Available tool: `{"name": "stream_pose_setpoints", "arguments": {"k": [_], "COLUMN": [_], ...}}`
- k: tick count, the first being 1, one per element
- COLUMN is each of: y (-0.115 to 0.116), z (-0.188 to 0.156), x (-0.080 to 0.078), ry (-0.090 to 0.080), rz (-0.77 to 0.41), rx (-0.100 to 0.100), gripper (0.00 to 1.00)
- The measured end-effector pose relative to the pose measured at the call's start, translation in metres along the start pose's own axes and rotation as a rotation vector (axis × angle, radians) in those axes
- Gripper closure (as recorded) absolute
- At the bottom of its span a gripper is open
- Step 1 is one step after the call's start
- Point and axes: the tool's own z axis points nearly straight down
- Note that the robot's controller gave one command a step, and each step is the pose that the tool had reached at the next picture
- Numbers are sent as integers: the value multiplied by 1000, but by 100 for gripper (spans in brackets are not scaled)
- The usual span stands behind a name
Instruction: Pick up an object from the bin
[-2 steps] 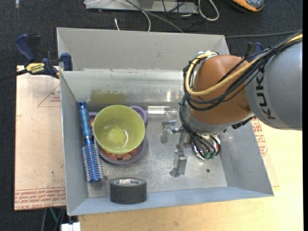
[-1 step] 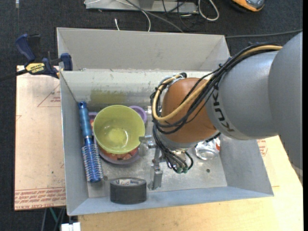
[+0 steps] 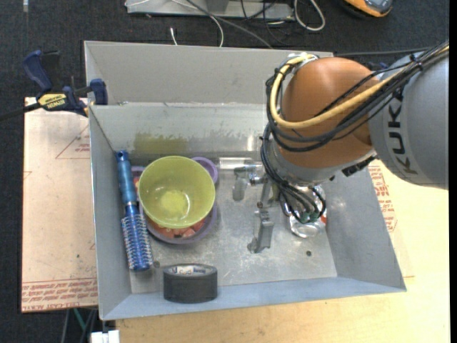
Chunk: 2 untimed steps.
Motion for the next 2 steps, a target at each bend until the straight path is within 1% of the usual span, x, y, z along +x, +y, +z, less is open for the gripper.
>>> {"name": "stream_pose_setpoints", "arguments": {"k": [1, 2], "y": [23, 45], "z": [91, 71], "x": [5, -14], "ry": [3, -9], "rz": [-78, -99], "rx": [-2, -1], "gripper": [0, 0]}}
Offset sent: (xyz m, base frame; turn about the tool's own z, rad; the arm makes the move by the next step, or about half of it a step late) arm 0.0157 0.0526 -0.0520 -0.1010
